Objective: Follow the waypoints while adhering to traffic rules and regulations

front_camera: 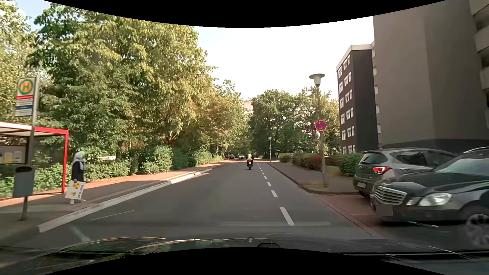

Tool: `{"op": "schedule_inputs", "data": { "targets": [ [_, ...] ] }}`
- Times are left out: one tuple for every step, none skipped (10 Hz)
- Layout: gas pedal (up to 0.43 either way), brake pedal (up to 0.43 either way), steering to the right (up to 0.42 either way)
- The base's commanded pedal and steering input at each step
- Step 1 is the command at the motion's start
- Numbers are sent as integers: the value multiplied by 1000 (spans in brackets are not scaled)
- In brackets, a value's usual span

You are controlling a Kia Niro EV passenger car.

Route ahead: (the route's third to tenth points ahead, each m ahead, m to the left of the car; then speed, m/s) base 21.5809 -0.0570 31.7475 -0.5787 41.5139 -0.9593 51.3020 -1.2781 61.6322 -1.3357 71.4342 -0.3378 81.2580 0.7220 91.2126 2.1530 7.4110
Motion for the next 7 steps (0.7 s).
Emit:
{"op": "schedule_inputs", "data": {
  "targets": [
    [0, 0, -3],
    [0, 0, -2],
    [0, 0, 1],
    [0, 0, 1],
    [0, 0, 1],
    [0, 0, 1],
    [0, 0, 1]
  ]
}}
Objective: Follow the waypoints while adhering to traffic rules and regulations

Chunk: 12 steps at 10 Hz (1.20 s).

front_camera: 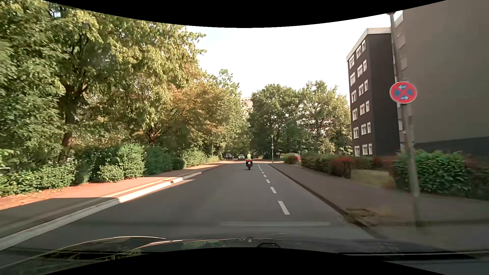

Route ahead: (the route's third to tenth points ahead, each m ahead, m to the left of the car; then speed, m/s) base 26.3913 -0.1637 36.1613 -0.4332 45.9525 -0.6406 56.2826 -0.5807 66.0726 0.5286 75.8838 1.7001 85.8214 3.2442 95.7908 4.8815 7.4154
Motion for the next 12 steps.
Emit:
{"op": "schedule_inputs", "data": {
  "targets": [
    [0, 0, 3],
    [0, 0, 4],
    [0, 0, 4],
    [0, 0, 4],
    [0, 18, 4],
    [0, 30, 3],
    [0, 91, 4],
    [0, 128, 4],
    [0, 134, 3],
    [0, 140, 3],
    [0, 146, 3],
    [0, 134, 3]
  ]
}}
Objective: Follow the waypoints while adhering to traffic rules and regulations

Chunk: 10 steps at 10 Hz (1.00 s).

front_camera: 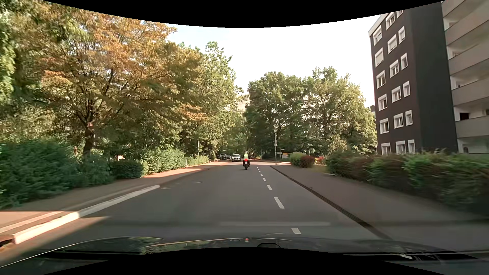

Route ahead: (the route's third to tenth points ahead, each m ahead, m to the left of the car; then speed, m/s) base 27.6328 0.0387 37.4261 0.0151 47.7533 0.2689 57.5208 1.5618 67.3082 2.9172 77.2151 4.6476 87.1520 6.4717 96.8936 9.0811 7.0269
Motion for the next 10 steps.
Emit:
{"op": "schedule_inputs", "data": {
  "targets": [
    [0, 61, 1],
    [0, 0, 0],
    [0, 0, 0],
    [0, 0, 0],
    [0, 0, 0],
    [118, 0, 0],
    [169, 0, 0],
    [169, 0, 0],
    [169, 0, 0],
    [157, 0, 0]
  ]
}}
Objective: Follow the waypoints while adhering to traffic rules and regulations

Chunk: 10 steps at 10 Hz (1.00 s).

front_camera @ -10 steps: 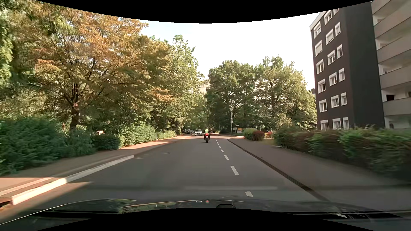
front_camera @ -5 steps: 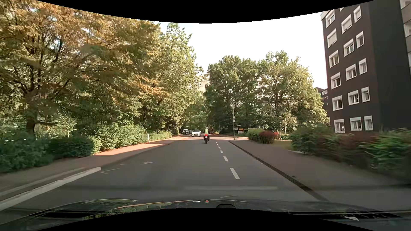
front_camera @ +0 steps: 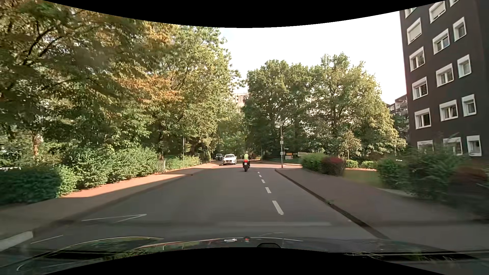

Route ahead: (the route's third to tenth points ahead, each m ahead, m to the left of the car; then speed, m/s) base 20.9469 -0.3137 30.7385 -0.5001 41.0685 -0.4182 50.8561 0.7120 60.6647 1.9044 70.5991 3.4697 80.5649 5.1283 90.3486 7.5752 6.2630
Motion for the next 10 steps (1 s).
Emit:
{"op": "schedule_inputs", "data": {
  "targets": [
    [157, 0, 0],
    [150, 0, 0],
    [118, 0, 0],
    [98, 0, 1],
    [87, 0, 0],
    [87, 0, 0],
    [87, 0, 0],
    [87, 0, 0],
    [67, 0, 1],
    [59, 0, 0]
  ]
}}
